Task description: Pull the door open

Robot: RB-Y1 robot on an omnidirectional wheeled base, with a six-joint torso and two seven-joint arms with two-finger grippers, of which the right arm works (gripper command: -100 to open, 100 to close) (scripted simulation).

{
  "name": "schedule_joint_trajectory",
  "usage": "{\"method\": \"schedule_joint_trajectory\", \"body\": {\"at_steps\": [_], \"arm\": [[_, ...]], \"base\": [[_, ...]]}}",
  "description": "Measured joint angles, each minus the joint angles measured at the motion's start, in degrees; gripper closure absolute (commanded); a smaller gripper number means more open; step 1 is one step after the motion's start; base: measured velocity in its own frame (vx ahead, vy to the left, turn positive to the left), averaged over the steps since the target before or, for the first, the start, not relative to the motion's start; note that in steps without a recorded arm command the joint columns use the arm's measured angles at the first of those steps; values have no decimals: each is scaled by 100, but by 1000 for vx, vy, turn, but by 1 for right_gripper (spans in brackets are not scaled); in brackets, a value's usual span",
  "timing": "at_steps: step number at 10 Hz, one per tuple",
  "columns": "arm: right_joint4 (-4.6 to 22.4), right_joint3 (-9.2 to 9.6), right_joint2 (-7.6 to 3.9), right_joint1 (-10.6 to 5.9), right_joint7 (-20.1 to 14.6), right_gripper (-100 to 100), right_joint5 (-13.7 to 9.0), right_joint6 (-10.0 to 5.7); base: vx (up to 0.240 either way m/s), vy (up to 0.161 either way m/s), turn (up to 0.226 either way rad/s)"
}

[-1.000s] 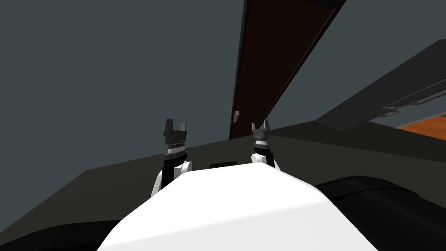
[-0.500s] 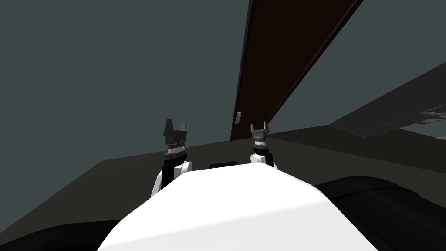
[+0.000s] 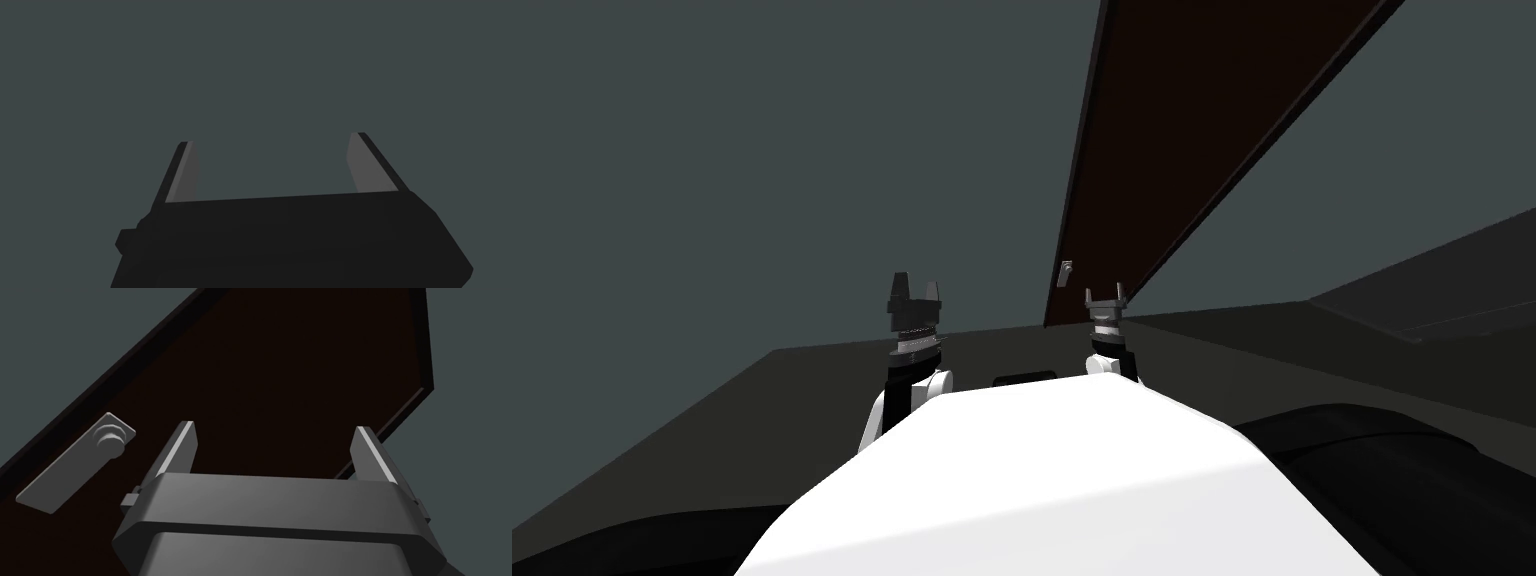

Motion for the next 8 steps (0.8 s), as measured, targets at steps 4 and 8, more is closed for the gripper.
{"method": "schedule_joint_trajectory", "body": {"at_steps": [4, 8], "arm": [[172, 146, -147, -14, -173, -100, -595, -122], [402, 307, -310, -64, -370, -100, -1222, -262]], "base": [[36, -64, 130], [35, -61, 105]]}}
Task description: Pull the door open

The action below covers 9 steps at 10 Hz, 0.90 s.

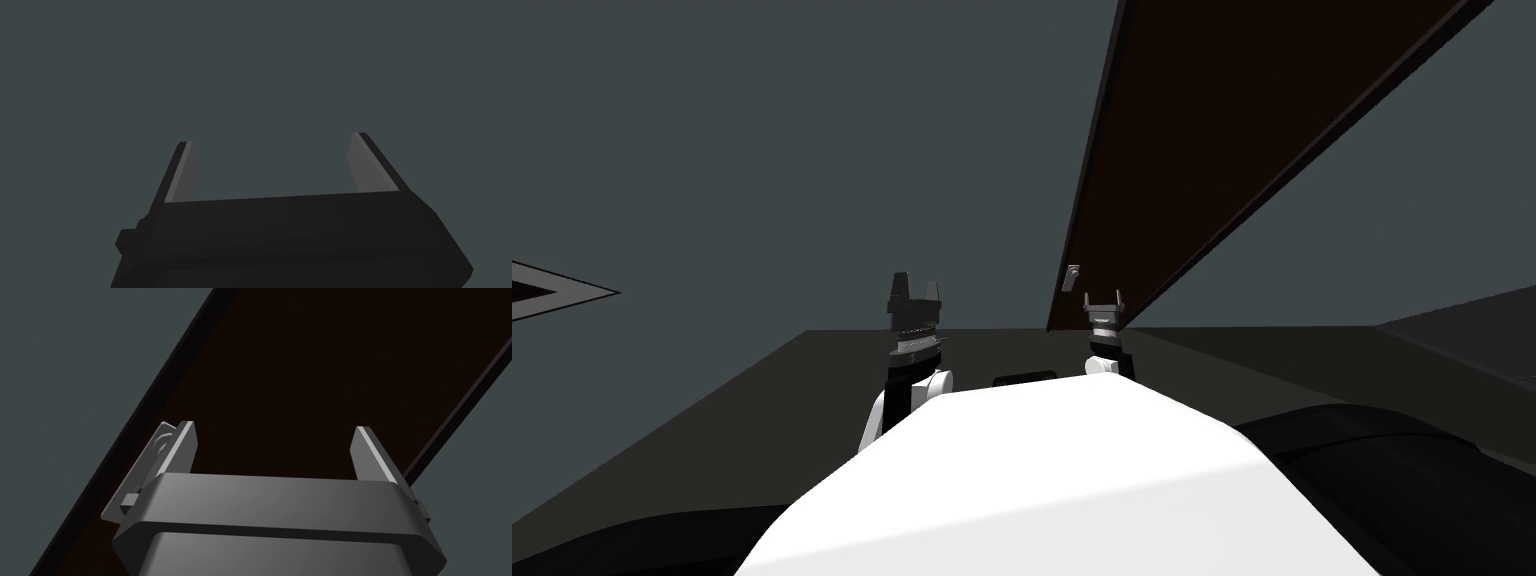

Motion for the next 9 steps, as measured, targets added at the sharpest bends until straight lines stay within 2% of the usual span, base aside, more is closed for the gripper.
{"method": "schedule_joint_trajectory", "body": {"at_steps": [7, 9], "arm": [[357, 275, -257, -42, -307, -100, -970, -245], [410, 340, -321, -37, -374, -100, -1237, -291]], "base": [[25, -59, 100], [31, -67, 169]]}}
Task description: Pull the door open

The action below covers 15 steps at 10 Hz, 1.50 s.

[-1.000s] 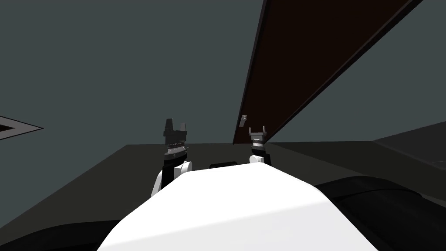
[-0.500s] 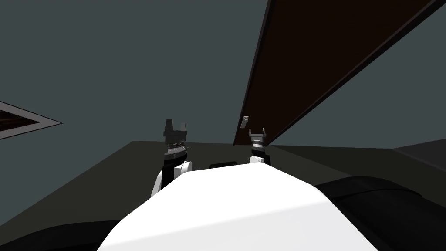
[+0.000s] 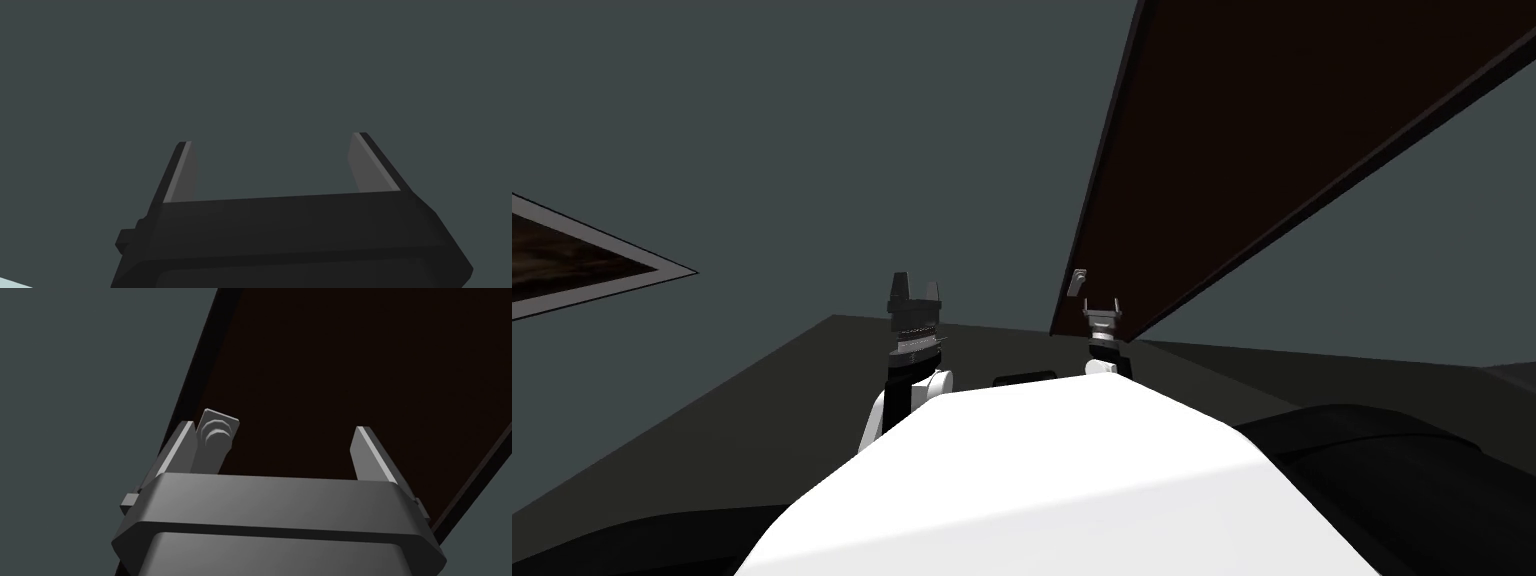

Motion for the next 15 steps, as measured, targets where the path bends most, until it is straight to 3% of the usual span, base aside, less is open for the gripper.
{"method": "schedule_joint_trajectory", "body": {"at_steps": [6, 10, 15], "arm": [[403, 269, -295, -55, -360, -100, -970, -269], [584, 395, -420, -103, -505, -100, -1532, -370], [875, 616, -671, -118, -798, -100, -2366, -578]], "base": [[31, -80, 114], [24, -72, 131], [30, -108, 205]]}}
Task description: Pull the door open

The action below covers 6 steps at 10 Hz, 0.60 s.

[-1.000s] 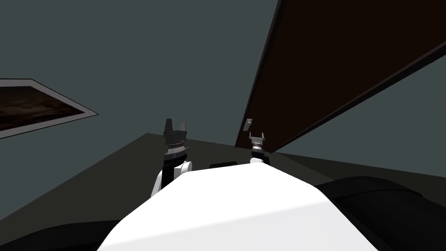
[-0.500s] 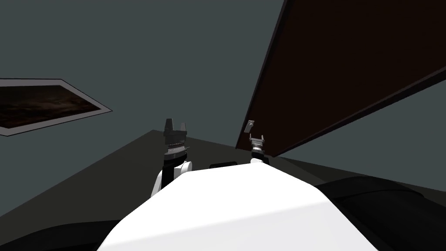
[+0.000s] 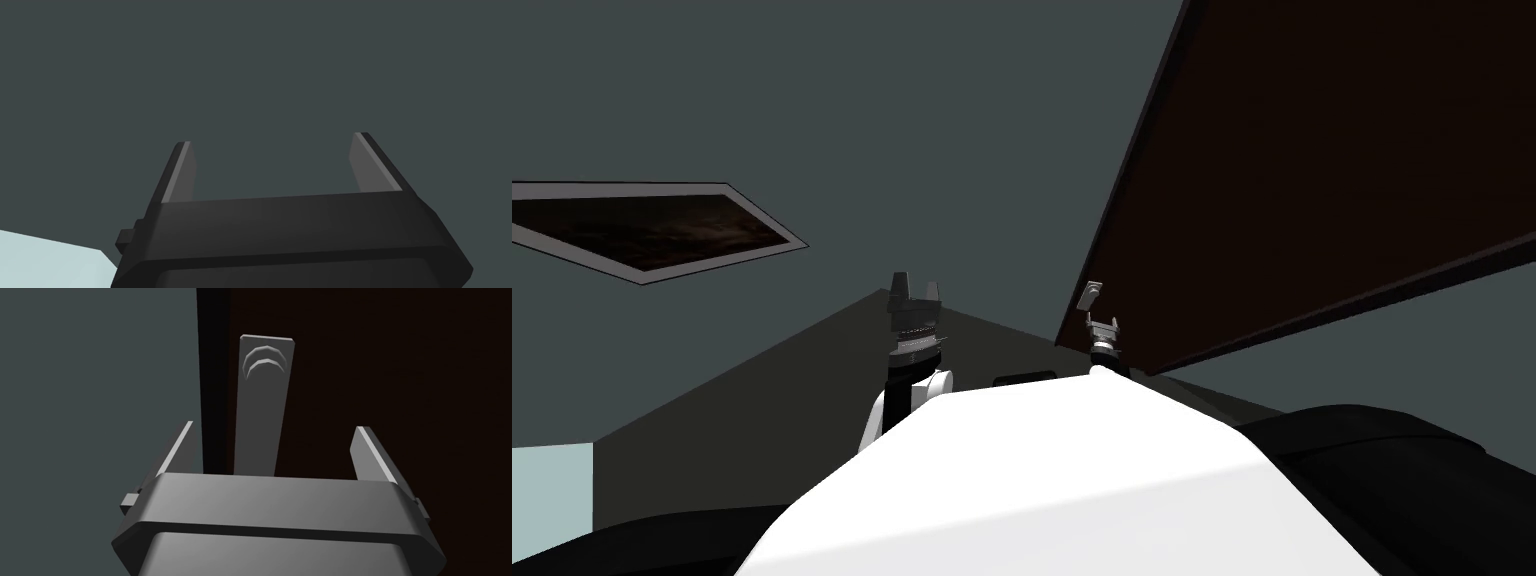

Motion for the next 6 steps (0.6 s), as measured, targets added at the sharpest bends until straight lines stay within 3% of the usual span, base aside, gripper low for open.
{"method": "schedule_joint_trajectory", "body": {"at_steps": [2, 4, 6], "arm": [[72, 62, -61, -21, -41, -100, -327, -42], [200, 141, -108, -50, -148, -100, -515, -122], [220, 167, -139, -47, -170, -100, -635, -146]], "base": [[35, -96, 148], [34, -74, 173], [51, -25, 22]]}}
